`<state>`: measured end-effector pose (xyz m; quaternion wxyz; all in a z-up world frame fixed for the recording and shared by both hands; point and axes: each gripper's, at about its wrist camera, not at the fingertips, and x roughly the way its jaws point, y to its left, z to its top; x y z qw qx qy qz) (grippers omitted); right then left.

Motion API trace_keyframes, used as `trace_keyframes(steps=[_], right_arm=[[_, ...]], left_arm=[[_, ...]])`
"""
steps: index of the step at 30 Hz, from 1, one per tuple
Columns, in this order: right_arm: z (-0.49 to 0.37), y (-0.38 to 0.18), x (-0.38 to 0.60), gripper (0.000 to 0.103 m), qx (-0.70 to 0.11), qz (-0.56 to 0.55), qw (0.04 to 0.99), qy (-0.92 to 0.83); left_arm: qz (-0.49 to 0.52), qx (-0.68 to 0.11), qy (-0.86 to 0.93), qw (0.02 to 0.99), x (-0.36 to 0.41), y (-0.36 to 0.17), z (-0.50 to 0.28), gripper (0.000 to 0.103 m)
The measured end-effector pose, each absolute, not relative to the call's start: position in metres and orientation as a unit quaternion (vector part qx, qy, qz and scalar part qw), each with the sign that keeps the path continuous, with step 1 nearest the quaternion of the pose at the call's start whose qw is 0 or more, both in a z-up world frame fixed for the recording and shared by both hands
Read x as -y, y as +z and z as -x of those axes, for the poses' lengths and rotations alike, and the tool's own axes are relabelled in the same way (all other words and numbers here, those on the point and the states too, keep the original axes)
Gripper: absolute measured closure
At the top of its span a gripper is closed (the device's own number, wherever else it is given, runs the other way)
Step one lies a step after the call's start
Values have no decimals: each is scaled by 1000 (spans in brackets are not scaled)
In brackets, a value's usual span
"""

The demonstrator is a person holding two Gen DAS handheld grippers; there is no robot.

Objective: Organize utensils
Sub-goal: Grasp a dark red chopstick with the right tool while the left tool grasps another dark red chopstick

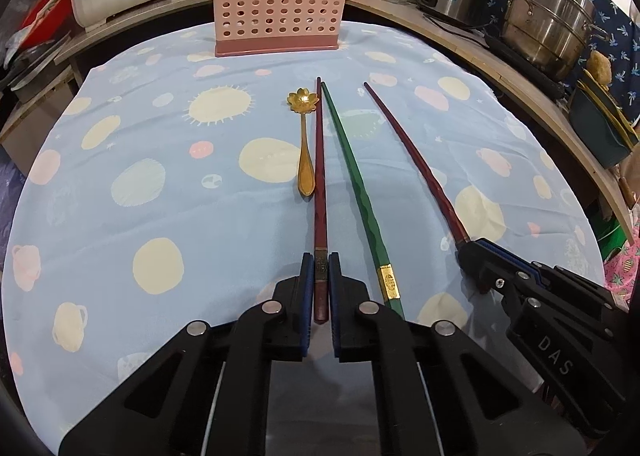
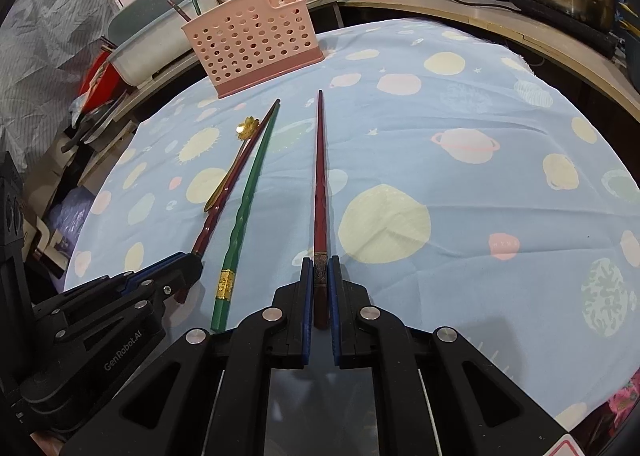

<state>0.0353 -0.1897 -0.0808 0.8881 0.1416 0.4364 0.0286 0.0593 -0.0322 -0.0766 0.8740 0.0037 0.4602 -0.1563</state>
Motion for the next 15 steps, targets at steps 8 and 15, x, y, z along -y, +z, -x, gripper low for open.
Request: trace_keyframes(steps=[8, 15], right_arm=[[-22, -64, 193, 96, -418, -147, 896, 30], [-12, -37, 198, 96, -387, -156, 908, 33]], left_arm=[[11, -449, -168, 878, 23, -58, -50, 96], [21, -425, -169, 889, 16, -30, -43, 96]])
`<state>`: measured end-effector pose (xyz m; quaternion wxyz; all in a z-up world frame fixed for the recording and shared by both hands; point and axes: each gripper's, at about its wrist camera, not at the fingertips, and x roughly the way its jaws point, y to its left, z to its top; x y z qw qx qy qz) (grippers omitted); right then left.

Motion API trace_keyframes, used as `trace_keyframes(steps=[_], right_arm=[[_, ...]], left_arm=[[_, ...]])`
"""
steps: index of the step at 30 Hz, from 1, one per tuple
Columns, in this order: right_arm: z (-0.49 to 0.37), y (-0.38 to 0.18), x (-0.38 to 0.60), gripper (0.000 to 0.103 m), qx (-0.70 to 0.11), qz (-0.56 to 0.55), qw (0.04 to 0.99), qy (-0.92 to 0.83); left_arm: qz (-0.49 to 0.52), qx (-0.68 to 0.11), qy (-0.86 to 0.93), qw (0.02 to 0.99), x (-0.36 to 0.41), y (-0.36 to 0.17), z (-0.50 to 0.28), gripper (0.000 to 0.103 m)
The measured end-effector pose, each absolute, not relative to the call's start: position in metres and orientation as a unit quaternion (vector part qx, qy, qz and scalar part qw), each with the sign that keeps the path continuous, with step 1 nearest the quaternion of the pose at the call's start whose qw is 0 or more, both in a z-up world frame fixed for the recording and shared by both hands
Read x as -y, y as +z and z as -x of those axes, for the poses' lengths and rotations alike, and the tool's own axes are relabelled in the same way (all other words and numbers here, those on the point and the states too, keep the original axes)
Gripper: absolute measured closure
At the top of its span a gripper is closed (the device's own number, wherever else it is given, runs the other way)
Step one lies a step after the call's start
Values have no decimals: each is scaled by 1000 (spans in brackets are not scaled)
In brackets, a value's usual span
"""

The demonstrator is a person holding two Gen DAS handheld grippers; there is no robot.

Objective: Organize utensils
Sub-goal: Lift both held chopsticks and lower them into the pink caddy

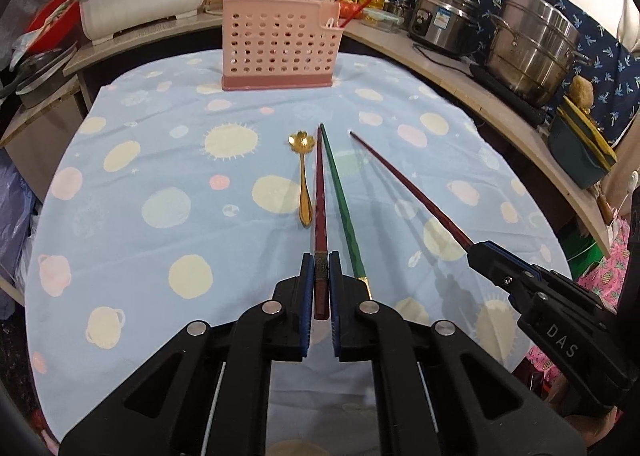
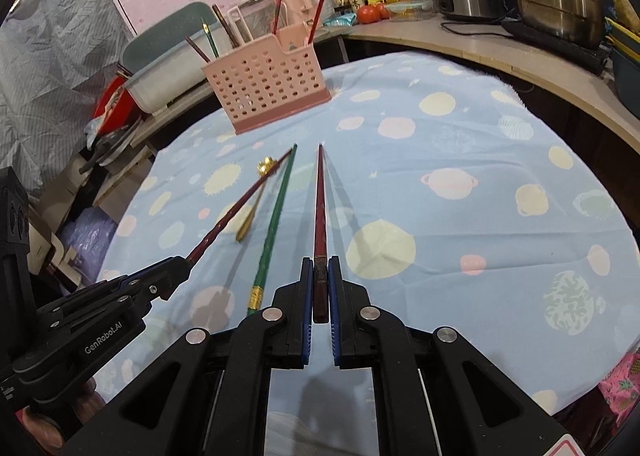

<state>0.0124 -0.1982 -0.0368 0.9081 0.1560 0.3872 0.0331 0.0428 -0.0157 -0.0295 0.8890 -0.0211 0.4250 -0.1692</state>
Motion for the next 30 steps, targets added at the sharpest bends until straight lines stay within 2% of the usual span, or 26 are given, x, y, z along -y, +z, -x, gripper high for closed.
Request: trace_keyframes(steps=[30], right_arm=[[-28, 107, 206, 96, -227, -130, 964, 54]], left_arm=[[33, -251, -172, 952, 0, 129, -60, 96]])
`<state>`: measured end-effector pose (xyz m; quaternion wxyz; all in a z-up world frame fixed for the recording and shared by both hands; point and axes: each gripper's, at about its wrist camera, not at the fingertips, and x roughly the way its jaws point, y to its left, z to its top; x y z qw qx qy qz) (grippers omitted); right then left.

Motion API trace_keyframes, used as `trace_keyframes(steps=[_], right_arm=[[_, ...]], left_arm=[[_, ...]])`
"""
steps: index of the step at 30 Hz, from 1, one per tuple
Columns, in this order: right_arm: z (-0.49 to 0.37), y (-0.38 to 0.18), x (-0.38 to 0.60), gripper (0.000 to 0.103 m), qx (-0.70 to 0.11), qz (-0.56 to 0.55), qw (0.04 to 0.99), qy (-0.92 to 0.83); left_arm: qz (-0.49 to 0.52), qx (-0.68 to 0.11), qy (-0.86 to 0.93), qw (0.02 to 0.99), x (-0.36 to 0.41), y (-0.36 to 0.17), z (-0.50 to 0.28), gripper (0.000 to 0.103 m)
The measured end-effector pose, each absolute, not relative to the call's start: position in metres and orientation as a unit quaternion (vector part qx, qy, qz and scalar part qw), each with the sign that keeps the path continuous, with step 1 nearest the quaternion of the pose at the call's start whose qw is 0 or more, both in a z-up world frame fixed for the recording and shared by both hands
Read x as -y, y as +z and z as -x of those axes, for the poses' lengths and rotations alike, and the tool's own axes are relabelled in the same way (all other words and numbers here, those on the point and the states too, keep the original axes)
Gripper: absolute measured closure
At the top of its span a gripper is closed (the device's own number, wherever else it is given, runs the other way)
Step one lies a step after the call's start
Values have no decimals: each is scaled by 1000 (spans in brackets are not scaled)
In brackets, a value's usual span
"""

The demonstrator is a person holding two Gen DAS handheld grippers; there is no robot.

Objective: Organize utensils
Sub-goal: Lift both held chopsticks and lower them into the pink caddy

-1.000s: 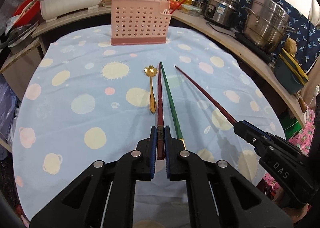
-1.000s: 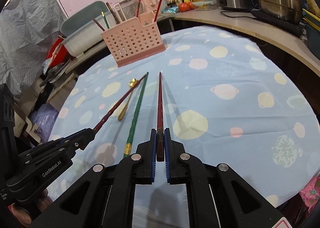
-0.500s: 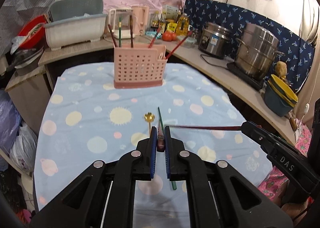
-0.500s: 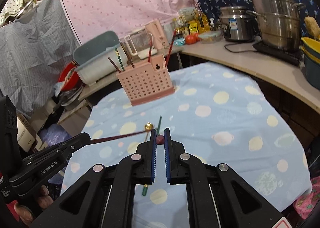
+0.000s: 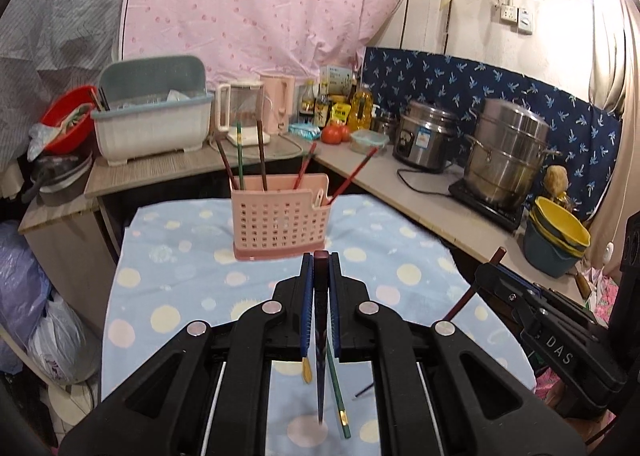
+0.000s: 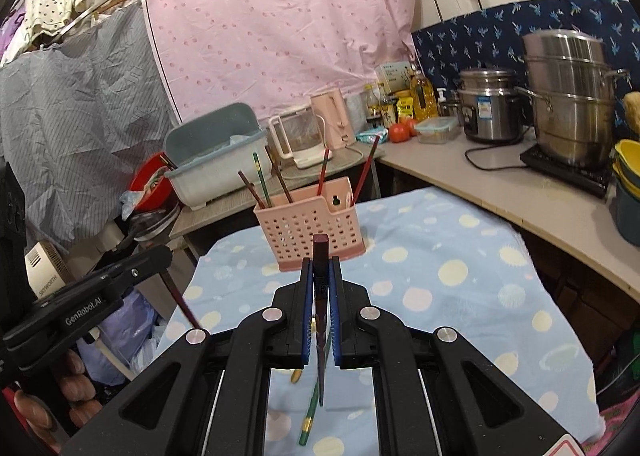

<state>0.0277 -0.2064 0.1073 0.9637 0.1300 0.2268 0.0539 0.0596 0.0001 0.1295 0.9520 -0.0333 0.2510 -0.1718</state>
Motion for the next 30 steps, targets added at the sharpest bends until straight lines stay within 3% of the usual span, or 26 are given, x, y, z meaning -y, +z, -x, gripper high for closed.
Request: trace_keyframes(steps=[15, 30], right_arm=[[-79, 141, 204, 96, -206, -120, 969, 68], [-212, 205, 199, 96, -162, -134, 974, 80]], left_arm=[[35, -200, -146, 968, -17, 187, -107, 96], [44, -147, -106, 983, -21, 246, -214, 96]])
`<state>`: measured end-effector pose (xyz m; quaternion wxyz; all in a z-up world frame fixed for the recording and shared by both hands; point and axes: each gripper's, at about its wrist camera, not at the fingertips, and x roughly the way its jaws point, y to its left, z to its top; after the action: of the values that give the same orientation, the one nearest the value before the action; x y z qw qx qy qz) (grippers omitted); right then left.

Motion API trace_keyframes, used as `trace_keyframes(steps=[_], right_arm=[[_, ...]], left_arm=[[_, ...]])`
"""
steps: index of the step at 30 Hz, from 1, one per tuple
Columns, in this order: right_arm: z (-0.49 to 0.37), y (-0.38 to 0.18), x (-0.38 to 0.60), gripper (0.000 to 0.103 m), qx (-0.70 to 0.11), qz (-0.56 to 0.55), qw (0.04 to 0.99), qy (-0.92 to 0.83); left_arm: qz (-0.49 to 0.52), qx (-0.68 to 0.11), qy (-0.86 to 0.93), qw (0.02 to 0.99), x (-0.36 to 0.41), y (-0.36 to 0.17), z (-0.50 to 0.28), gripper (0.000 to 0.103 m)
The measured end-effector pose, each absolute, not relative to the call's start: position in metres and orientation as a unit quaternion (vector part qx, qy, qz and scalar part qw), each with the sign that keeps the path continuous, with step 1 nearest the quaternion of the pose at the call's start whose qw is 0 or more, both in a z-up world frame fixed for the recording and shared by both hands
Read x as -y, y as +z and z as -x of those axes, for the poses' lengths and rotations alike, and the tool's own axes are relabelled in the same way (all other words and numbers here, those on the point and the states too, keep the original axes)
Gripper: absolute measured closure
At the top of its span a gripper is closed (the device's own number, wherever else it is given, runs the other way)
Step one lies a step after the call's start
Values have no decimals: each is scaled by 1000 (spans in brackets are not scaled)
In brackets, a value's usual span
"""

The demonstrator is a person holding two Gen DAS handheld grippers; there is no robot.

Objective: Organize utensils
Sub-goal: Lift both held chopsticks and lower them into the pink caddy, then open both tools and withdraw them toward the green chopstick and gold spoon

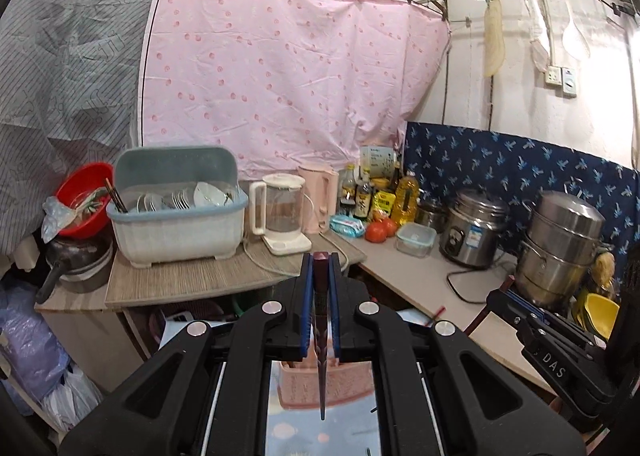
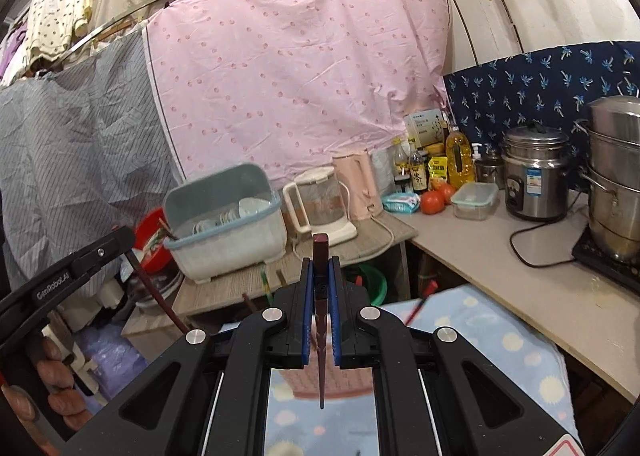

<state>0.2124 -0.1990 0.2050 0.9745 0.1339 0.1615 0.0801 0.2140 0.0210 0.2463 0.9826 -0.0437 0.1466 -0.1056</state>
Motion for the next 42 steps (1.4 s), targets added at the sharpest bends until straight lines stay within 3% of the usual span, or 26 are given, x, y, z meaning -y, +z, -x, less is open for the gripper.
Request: trace_keyframes(steps=[8, 23, 25, 26, 35, 42], right_arm=[[-281, 207, 192, 96, -156, -157, 973, 74], [-337, 130, 180, 92, -240, -159, 955, 69], [-332, 128, 181, 79, -239, -153, 957, 61], [-330, 128, 182, 71, -238, -150, 958, 59], [-287, 123, 185, 65, -244, -149, 956, 62], [-234, 99, 183, 62, -265, -150, 950, 67]], left_arm=[[54, -128, -92, 986, -21, 252, -269, 96], [64, -195, -90, 975, -20, 182, -322, 94], [68, -194, -78, 975, -23, 178, -321, 68], [69, -191, -69, 977, -25, 176, -318, 42], [40, -209, -70, 975, -20, 161, -283, 41], [26, -273, -106, 956, -11, 130, -240, 40]])
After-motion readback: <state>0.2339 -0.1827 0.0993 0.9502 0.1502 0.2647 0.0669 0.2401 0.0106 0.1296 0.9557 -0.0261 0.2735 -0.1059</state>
